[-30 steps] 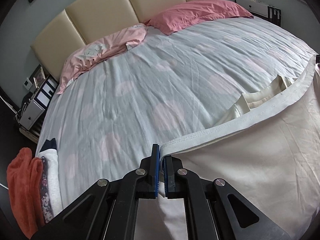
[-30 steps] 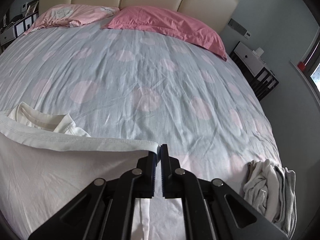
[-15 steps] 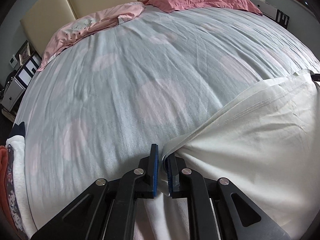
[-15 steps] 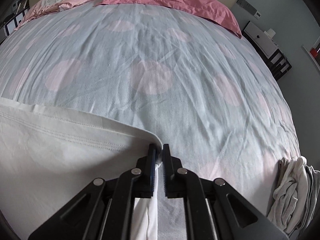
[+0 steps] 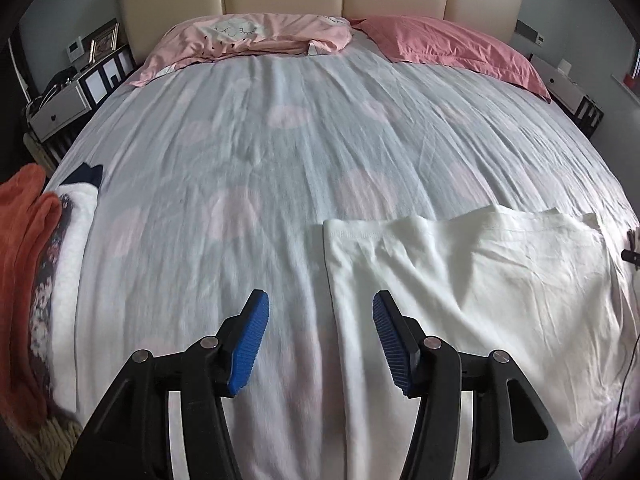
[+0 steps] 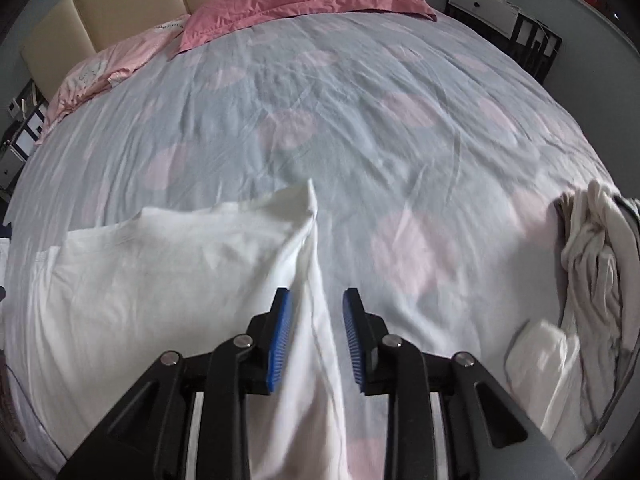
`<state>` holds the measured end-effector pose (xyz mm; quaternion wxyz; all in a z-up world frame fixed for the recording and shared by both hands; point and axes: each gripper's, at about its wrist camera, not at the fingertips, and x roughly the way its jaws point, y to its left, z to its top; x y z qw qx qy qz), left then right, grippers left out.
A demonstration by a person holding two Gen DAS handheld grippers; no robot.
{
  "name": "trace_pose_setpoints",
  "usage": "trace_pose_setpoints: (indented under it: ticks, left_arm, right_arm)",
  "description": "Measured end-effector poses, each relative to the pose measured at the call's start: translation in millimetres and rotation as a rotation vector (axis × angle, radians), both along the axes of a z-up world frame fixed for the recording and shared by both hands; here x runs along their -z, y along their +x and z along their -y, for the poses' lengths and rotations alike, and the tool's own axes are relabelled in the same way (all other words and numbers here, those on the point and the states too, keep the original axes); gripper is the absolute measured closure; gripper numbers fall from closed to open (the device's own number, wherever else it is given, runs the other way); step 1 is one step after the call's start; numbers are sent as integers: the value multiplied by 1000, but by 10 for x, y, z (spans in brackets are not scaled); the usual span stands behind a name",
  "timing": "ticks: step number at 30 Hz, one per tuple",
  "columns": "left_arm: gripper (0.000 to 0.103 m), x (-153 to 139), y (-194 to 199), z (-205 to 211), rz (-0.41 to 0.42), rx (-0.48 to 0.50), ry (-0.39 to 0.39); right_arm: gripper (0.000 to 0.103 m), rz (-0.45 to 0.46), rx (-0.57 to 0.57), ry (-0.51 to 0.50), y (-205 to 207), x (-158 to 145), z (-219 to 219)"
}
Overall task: Fold clothes
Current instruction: 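Lower the shirt onto the bed and open both grippers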
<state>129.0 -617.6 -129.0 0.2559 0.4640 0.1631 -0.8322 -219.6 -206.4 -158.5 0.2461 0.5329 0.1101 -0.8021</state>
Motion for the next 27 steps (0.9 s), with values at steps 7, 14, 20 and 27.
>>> trace_pose_setpoints:
  ticks: [7,14,20,27]
  left_arm:
    - [47,4,713,-491,-3,-63,84]
    - [47,237,1145,-776,40,-148,170]
    - [47,243,1209,-861,63,-164,167]
    - [47,349,1173,-970,120,-148,170]
  right_arm:
    - [77,29,15,-56,781,-108,-696]
    - [77,93,61,-109,1170,-3,-1252]
    - [78,179,105,-211,1165,22,-1480]
    - [81,259,160,-240,1101,180,-1574]
